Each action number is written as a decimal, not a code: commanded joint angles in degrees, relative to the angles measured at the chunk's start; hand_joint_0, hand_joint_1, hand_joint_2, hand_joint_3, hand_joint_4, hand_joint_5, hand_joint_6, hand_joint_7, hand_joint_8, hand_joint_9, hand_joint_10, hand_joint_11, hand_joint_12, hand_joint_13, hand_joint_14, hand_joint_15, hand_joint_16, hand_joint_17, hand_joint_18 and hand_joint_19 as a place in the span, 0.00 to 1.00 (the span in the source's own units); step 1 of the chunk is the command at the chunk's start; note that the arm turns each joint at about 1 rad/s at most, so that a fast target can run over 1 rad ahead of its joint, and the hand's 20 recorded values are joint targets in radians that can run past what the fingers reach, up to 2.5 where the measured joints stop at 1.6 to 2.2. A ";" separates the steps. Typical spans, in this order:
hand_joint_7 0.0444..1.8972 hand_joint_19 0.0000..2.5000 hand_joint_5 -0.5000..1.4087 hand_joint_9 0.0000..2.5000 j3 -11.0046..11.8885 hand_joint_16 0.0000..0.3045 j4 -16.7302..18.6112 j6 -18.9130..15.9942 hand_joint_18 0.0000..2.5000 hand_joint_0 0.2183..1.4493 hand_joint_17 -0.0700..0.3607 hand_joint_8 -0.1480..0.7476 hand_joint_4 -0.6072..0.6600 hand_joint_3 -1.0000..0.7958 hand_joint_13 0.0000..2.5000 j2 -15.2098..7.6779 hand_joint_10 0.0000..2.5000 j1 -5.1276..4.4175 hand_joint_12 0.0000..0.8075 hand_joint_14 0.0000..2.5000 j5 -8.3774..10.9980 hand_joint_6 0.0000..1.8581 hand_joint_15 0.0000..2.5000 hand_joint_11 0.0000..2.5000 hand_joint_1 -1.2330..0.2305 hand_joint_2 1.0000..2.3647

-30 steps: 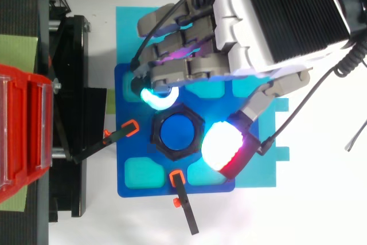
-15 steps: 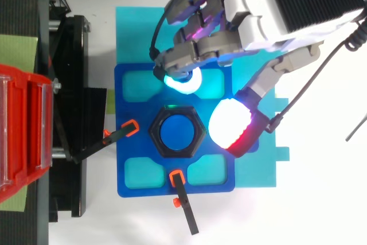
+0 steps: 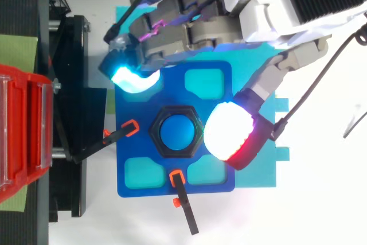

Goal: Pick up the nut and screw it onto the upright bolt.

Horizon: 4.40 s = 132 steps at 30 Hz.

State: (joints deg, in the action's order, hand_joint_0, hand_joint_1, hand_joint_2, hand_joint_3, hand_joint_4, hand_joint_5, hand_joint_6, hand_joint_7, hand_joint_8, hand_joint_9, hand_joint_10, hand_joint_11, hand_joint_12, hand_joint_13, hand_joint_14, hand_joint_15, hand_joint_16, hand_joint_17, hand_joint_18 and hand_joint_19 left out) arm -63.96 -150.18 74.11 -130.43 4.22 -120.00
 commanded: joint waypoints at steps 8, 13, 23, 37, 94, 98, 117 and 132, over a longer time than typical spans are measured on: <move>0.29 0.00 0.18 0.16 -0.02 0.10 0.86 0.16 0.00 0.22 0.32 0.33 0.59 0.28 0.04 -0.52 0.00 -2.46 0.33 0.00 3.63 0.27 0.00 0.00 0.79 0.00; 0.29 0.00 0.16 0.04 -0.11 0.11 1.30 0.33 0.00 0.21 0.34 0.30 0.56 0.28 0.00 -1.84 0.00 -3.16 0.36 0.00 4.34 0.27 0.00 0.00 0.83 0.00; 0.39 0.00 0.19 0.09 -1.25 0.11 -0.29 1.21 0.00 0.22 0.33 0.35 0.61 0.28 0.03 -2.02 0.00 -3.60 0.36 0.00 4.43 0.27 0.00 0.00 0.83 0.00; 0.44 0.00 0.20 0.13 -3.54 0.10 0.42 1.56 0.00 0.22 0.32 0.38 0.63 0.28 0.08 -1.93 0.00 -3.69 0.35 0.00 2.67 0.27 0.00 0.00 0.81 0.00; 0.65 0.00 0.28 0.40 -3.54 0.02 -1.17 1.56 0.16 0.26 0.19 0.40 0.58 0.28 0.30 -1.93 0.00 -0.35 0.15 0.00 -2.78 0.33 0.00 0.00 0.71 0.00; 0.62 0.00 0.28 0.45 -3.01 0.01 -1.08 1.56 0.20 0.26 0.18 0.39 0.56 0.28 0.33 -1.93 0.00 -0.09 0.12 0.00 -3.48 0.34 0.00 0.00 0.70 0.00; 0.59 0.00 0.24 0.46 1.12 0.03 -1.87 1.56 0.20 0.25 0.21 0.44 0.66 0.28 0.34 -2.02 0.00 0.62 0.19 0.00 -4.98 0.27 0.00 0.00 0.70 0.00; 0.34 0.00 0.20 0.35 0.95 0.07 -1.96 1.56 0.14 0.23 0.27 0.40 0.62 0.28 0.26 -2.11 0.00 -1.67 0.24 0.00 -2.52 0.27 0.00 0.00 0.73 0.00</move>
State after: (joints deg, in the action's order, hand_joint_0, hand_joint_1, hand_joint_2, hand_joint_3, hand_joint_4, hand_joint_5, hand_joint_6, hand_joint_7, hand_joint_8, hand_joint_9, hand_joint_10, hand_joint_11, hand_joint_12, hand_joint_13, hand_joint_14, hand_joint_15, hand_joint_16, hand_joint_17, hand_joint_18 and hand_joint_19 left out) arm -62.93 -152.28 75.67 -132.52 3.10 -123.05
